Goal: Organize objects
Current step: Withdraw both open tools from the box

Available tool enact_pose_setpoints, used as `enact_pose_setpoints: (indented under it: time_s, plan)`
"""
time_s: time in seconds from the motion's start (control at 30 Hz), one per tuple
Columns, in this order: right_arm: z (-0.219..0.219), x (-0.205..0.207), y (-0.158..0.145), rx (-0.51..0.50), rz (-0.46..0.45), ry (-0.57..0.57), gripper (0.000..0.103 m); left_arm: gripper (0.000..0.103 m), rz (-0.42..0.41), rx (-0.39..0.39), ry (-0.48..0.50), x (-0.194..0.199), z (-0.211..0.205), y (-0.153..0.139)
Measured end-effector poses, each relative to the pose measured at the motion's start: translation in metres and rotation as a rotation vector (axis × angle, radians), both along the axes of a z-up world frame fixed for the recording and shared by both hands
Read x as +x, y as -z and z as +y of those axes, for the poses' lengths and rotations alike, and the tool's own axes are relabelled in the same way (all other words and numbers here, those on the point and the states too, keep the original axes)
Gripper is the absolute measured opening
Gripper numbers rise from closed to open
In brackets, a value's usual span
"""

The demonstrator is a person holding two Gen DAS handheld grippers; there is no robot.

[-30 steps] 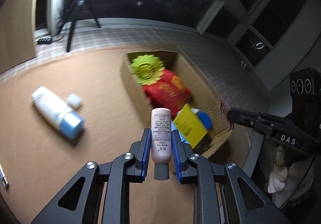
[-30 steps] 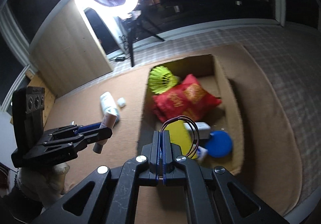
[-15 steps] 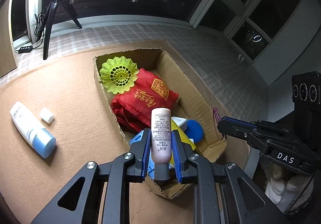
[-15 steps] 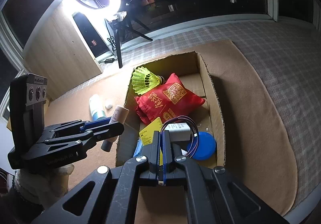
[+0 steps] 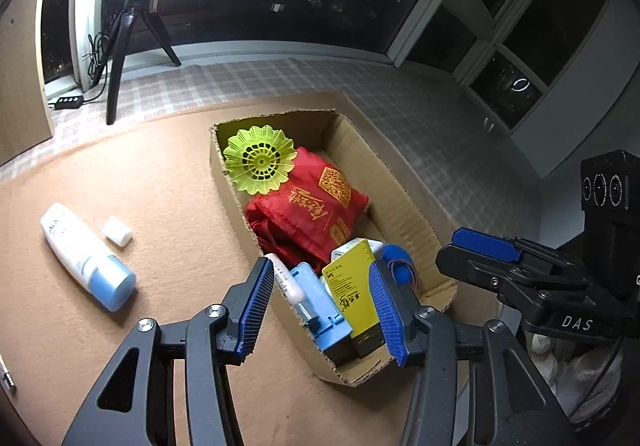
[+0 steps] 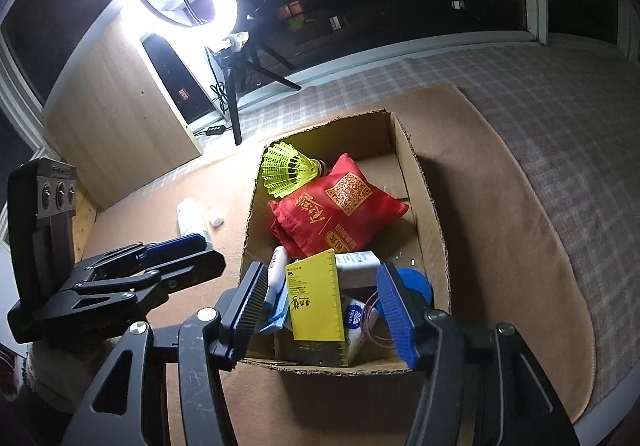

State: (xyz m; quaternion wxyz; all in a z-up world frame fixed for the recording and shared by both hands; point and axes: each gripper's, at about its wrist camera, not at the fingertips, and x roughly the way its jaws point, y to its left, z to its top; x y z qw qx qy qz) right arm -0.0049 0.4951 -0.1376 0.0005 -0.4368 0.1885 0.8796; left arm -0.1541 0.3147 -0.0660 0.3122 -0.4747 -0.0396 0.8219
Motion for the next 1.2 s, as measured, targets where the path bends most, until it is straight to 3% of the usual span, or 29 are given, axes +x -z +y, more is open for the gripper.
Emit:
enact_pose_setpoints:
  time_s: [0.5, 0.77, 1.2]
  plan:
    - [-0.018, -0.001, -0.004, 0.002, 0.009, -0.022, 0.058, 0.053, 0.077, -0.039, -0.025, 0.019, -0.024, -0.021]
    - [-0.029, -0.005, -0.004, -0.014, 0.022, -0.025, 0.059, 0.053, 0.077, -0.039, -0.052, 0.022, -0.047, -0.025]
    - [-0.047, -0.01, -0.011, -0.006, 0.083, -0.05, 0.062, 0.053, 0.004, -0.071, -0.171, 0.032, -0.128, 0.01]
